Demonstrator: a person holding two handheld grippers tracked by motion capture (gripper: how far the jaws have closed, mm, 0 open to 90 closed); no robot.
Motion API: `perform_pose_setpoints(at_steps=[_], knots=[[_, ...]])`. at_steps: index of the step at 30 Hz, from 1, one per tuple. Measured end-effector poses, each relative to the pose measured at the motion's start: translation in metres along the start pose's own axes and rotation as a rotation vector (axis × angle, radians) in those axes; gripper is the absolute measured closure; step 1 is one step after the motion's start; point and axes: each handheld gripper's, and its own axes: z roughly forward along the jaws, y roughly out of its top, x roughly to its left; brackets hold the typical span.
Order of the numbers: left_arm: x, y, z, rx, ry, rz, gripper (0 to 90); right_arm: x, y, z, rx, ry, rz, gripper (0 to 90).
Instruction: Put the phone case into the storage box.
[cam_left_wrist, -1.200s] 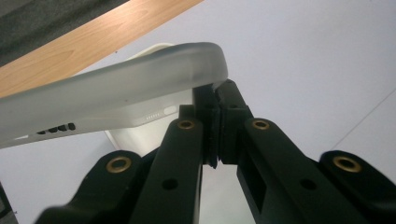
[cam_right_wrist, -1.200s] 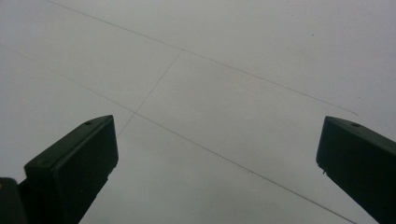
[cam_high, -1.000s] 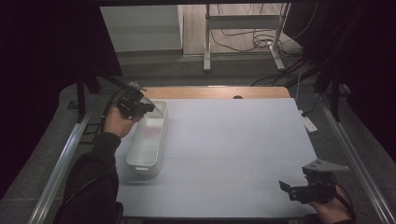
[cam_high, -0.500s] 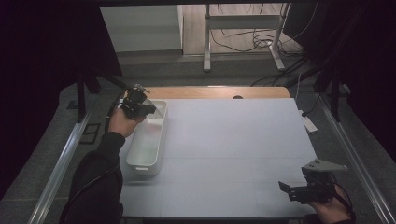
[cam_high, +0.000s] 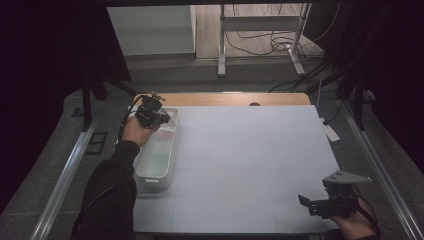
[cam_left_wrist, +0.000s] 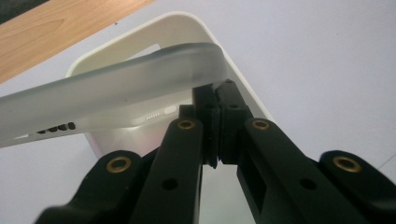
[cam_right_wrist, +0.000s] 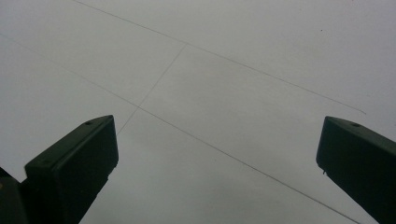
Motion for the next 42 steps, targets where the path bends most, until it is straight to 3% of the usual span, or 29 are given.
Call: perform_pose_setpoints(at_steps=[11,20,30,42], knots=[[0.000,0.002,0.016,0.026,0.002,-0.006,88.1,0.000,0.000,0.001,0.006,0.001,-0.005,0.0],[-0.001,0.008,0.023,0.017,-0.004,-0.020,87.1,0.001,0.000,0.001,0.009,0.002,-0.011,0.0],[0.000,0.013,0.032,-0.015,0.002,-0.050,83.1,0.001,0.000,0.001,0.010,0.003,-0.016,0.0],[0.001,0.013,0.027,-0.074,-0.017,-0.061,77.2,0.001,0.000,0.001,0.012,0.002,-0.019,0.0]])
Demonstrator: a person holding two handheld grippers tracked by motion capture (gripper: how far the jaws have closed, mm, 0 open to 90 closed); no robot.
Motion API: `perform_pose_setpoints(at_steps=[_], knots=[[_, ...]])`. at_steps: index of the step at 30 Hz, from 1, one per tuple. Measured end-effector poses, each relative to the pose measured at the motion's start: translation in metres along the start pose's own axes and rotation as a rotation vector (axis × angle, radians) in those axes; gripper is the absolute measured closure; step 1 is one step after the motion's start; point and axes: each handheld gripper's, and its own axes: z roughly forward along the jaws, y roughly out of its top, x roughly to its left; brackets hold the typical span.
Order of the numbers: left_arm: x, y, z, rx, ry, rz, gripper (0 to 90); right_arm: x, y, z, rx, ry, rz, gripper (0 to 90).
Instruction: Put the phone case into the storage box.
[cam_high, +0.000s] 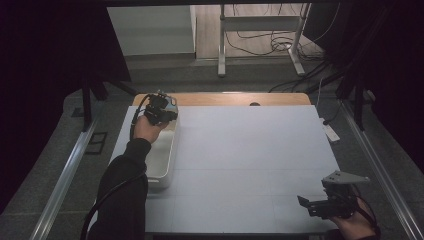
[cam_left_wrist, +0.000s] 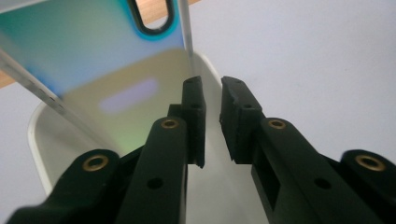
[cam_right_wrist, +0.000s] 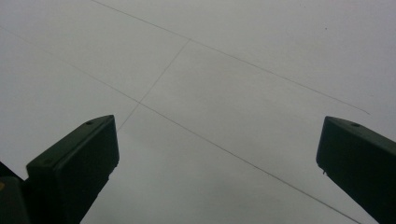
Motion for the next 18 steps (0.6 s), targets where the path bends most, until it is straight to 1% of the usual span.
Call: perform_pose_setpoints(at_steps=[3,7,11,14,18], knots=[[-0.001,0.000,-0.002,-0.015,-0.001,0.000,74.4,0.000,0.000,0.000,-0.001,-0.001,-0.001,0.0],[-0.001,-0.002,-0.005,-0.039,-0.015,-0.009,70.3,0.000,0.000,0.000,-0.001,-0.002,-0.002,0.0],[0.001,-0.004,-0.008,-0.053,-0.024,-0.015,65.6,0.000,0.000,0.000,0.001,-0.003,-0.003,0.0],[0.002,-0.007,-0.010,-0.074,-0.038,-0.021,60.3,0.000,0.000,0.000,0.002,-0.004,-0.003,0.0],[0.002,-0.009,-0.012,-0.083,-0.037,-0.020,54.4,0.000,0.000,0.000,0.002,-0.004,-0.003,0.0]])
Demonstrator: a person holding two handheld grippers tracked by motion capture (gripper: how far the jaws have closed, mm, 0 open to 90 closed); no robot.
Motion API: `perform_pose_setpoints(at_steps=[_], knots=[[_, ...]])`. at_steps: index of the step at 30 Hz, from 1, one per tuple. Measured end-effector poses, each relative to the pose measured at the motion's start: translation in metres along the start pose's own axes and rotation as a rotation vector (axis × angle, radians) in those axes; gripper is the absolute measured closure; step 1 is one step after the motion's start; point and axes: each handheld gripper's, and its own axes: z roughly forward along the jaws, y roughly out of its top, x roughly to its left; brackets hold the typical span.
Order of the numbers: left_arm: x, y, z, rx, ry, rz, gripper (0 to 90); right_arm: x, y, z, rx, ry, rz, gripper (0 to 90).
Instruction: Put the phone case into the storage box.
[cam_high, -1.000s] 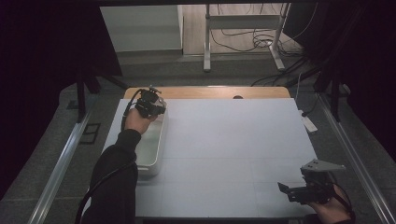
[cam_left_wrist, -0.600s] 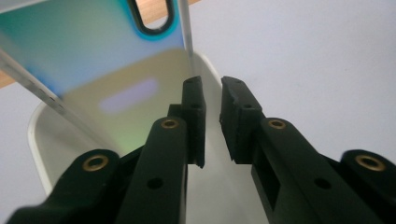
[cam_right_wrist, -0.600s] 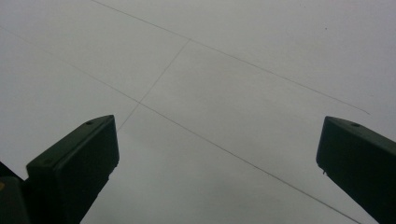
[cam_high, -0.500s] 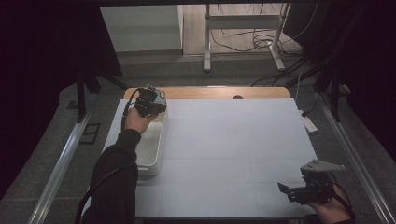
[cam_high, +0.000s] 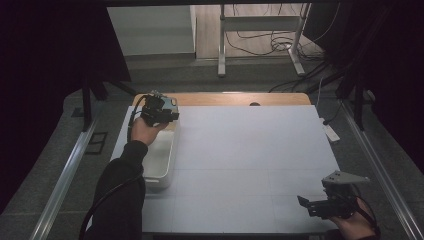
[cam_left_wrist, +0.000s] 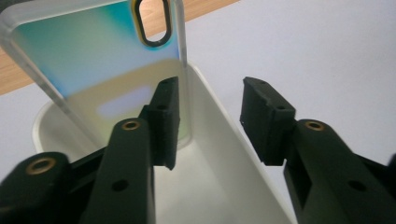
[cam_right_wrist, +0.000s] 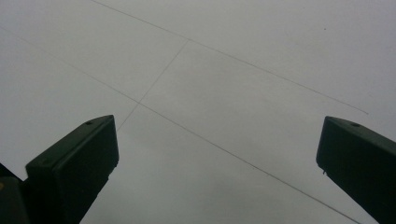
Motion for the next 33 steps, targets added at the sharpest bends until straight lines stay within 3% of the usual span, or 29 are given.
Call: perform_pose_setpoints(at_steps=[10,16,23,33], knots=[[-0.002,-0.006,-0.005,-0.020,-0.011,0.003,37.8,0.000,0.000,0.000,-0.001,-0.001,0.000,0.0],[-0.005,-0.009,-0.009,-0.031,-0.048,-0.003,27.6,0.000,0.000,0.000,0.001,0.000,-0.002,0.0],[-0.010,-0.012,-0.014,-0.042,-0.081,0.021,16.2,0.001,0.000,0.000,0.002,0.000,-0.003,0.0],[-0.018,-0.017,-0.021,-0.053,-0.080,0.046,1.4,0.001,0.000,0.000,0.003,-0.001,-0.004,0.0]])
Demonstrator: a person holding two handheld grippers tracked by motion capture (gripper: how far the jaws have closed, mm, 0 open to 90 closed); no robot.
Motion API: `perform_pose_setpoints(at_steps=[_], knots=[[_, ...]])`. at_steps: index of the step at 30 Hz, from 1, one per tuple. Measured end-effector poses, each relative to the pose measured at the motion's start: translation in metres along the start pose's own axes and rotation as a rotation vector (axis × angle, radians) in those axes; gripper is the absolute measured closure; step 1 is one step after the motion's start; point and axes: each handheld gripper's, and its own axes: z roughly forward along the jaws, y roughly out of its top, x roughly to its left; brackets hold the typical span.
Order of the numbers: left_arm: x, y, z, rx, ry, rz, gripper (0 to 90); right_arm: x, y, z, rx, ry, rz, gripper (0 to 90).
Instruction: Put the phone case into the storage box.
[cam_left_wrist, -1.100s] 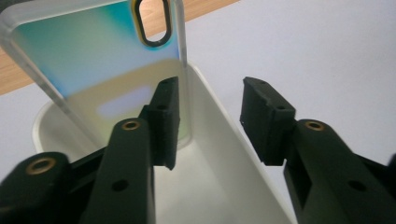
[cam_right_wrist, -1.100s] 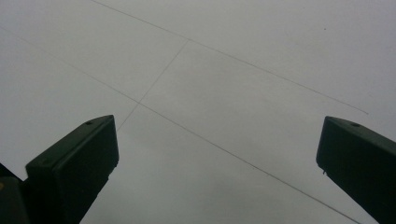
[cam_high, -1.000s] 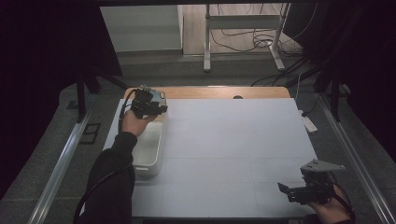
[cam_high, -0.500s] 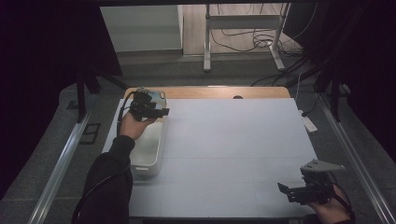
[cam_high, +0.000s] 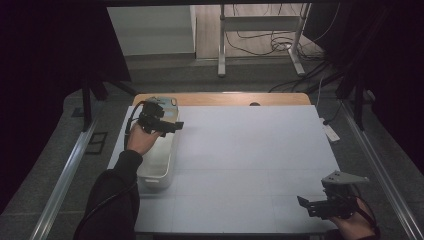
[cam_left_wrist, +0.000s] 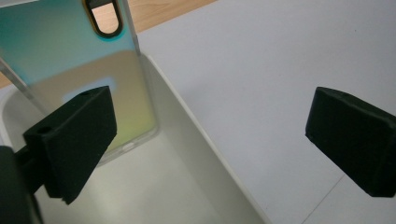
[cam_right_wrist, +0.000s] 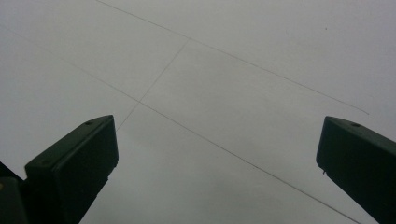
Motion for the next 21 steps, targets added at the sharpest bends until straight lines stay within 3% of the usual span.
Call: perform_pose_setpoints(at_steps=[14,21], knots=[[-0.010,-0.015,-0.011,-0.031,0.018,0.046,0.0,0.000,0.000,0.000,0.004,-0.001,-0.006,0.0],[-0.017,-0.024,-0.013,-0.049,-0.004,0.049,0.0,0.001,0.000,0.001,0.005,-0.002,-0.007,0.0]])
